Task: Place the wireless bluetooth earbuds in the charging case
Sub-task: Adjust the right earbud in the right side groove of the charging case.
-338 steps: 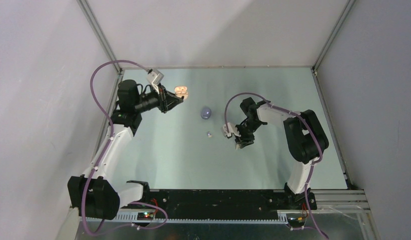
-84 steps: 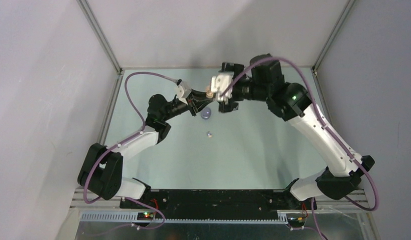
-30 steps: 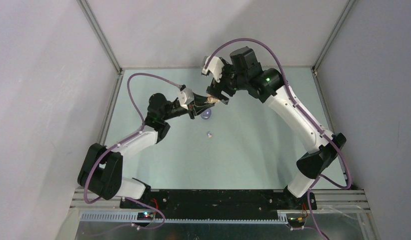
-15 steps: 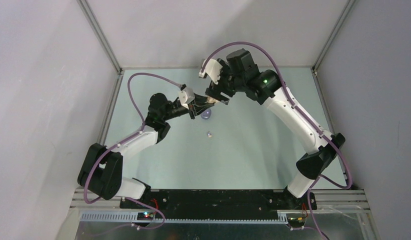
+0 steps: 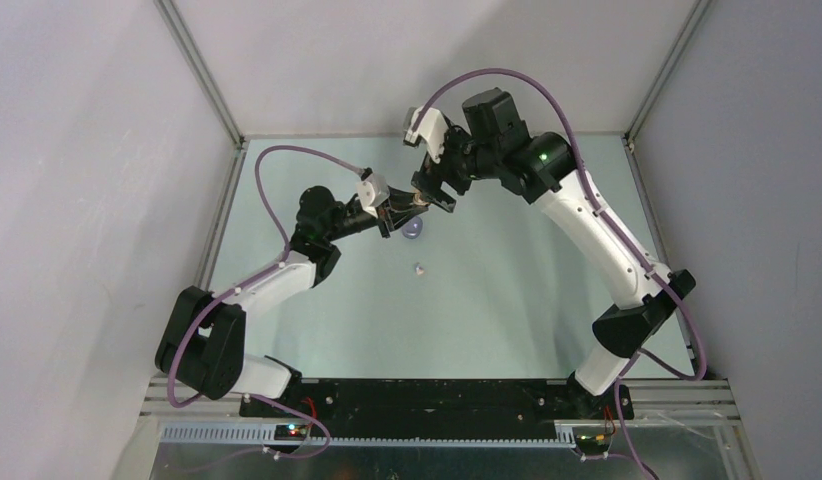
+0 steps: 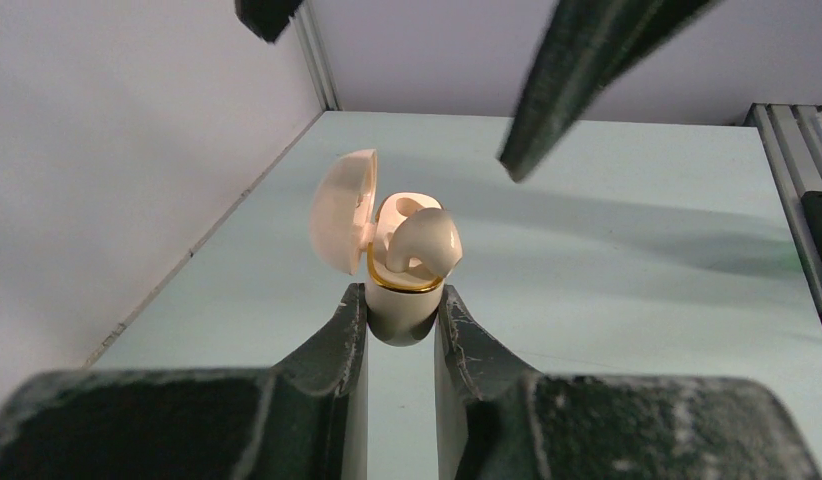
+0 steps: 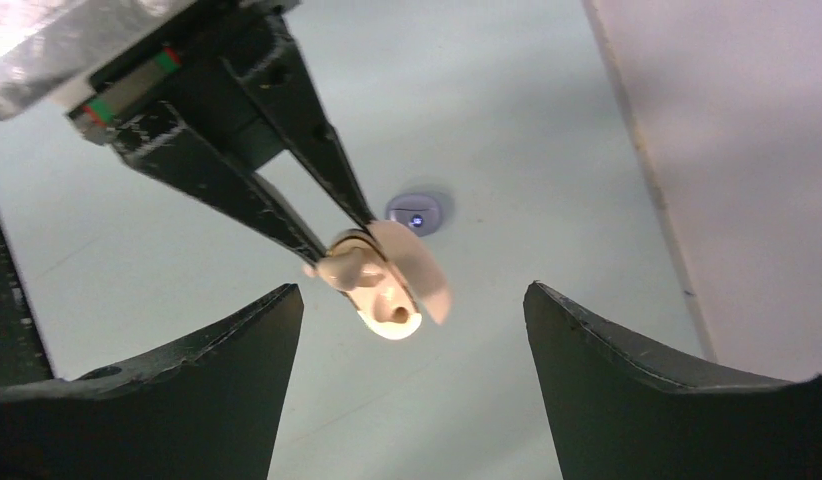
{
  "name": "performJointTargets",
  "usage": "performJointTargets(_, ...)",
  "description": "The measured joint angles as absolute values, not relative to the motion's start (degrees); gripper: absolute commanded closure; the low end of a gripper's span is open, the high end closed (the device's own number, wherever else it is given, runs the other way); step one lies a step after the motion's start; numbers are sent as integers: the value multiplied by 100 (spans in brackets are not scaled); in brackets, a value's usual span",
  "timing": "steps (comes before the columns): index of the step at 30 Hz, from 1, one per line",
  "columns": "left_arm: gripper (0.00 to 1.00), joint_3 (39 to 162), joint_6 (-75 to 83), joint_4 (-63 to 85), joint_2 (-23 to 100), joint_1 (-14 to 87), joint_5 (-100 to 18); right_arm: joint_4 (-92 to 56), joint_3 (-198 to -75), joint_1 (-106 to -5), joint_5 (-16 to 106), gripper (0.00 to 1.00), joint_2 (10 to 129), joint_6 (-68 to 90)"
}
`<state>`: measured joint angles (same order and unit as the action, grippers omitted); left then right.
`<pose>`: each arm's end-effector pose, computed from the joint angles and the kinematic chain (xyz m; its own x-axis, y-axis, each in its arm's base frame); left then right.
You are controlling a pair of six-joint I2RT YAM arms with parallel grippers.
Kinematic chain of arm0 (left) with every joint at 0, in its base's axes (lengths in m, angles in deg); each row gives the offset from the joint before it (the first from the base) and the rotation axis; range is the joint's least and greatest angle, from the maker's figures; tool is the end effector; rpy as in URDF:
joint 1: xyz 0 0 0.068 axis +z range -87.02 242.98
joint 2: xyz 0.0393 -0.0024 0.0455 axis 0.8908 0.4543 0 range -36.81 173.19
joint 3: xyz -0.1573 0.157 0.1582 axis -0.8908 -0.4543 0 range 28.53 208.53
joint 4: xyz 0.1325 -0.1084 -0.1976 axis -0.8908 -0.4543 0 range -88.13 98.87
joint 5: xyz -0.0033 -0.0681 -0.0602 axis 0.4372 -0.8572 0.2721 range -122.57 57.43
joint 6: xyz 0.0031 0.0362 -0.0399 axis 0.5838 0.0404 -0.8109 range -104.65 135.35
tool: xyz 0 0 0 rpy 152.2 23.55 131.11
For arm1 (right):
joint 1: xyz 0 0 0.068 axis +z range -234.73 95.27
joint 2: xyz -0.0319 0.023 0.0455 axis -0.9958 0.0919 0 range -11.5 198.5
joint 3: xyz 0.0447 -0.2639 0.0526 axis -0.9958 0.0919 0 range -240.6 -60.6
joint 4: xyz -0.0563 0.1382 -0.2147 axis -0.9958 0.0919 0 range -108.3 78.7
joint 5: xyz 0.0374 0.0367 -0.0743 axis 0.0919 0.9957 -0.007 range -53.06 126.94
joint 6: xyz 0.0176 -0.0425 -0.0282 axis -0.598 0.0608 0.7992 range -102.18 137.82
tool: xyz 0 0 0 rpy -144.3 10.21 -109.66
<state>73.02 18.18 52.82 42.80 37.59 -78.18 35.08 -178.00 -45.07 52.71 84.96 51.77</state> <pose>0.2648 -0.1538 0.2965 0.1847 -0.0495 -0.9815 0.9299 0.3321 0.1583 0.2621 0.2298 0.4613 0.0991 -0.6160 -0.7815 -0.8866 0.3020 -0.3504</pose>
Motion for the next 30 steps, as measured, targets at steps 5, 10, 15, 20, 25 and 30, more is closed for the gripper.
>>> performJointTargets(5, 100, 7302, 1816, 5282, 4280, 3759, -7818, 3543, -17761, -4467, 5505, 14, 8499, 4904)
performJointTargets(10, 100, 7302, 1816, 5282, 4280, 3759, -7820, 3537, -17761, -4474, 5426, 14, 8527, 4790)
performJointTargets(15, 100, 7302, 1812, 5284, 4280, 3759, -7820, 3537, -17761, -4496, 5291, 13, 8617, 4777)
performJointTargets(20, 100, 7317, 1790, 5284, 4280, 3759, -7822, 3537, -17761, -4509, 5230, 13, 8682, 4738)
performJointTargets(25, 100, 7367, 1783, 5280, 4280, 3759, -7813, 3530, -17761, -4513, 5131, 13, 8750, 4694)
performJointTargets(30, 100, 7367, 1783, 5240, 4280, 3761, -7768, 3532, -17761, -4542, 5085, 14, 8807, 4640)
